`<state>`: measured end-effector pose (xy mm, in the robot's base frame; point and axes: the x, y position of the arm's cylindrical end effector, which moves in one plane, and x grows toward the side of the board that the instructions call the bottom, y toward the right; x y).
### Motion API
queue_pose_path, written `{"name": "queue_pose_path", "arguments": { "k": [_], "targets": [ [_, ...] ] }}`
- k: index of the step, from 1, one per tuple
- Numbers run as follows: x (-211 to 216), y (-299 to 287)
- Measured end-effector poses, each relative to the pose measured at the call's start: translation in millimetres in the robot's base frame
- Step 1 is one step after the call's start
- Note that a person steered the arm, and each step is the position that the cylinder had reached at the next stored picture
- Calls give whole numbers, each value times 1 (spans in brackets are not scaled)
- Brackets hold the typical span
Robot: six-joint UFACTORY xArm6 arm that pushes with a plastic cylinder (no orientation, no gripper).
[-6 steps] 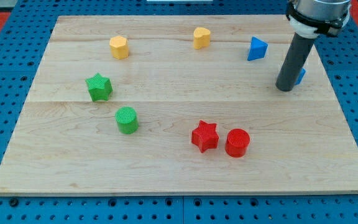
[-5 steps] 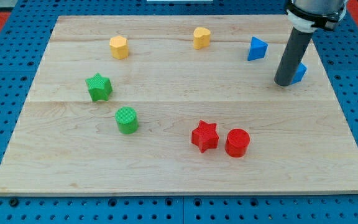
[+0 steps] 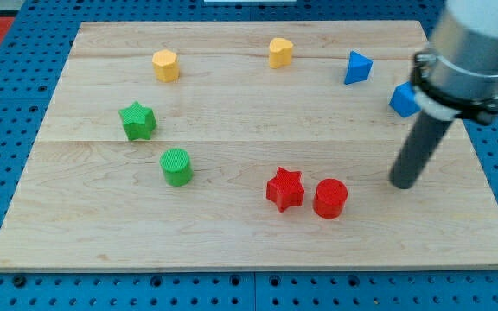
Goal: Place the arm in between the red star and red circle
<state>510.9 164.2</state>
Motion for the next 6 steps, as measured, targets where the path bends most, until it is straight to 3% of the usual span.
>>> {"name": "queue_pose_path", "arguments": {
  "k": [1, 2, 5, 6],
  "targets": [
    [0, -50],
    [-40, -85],
    [-49, -86],
    [-30, -94]
  ]
}}
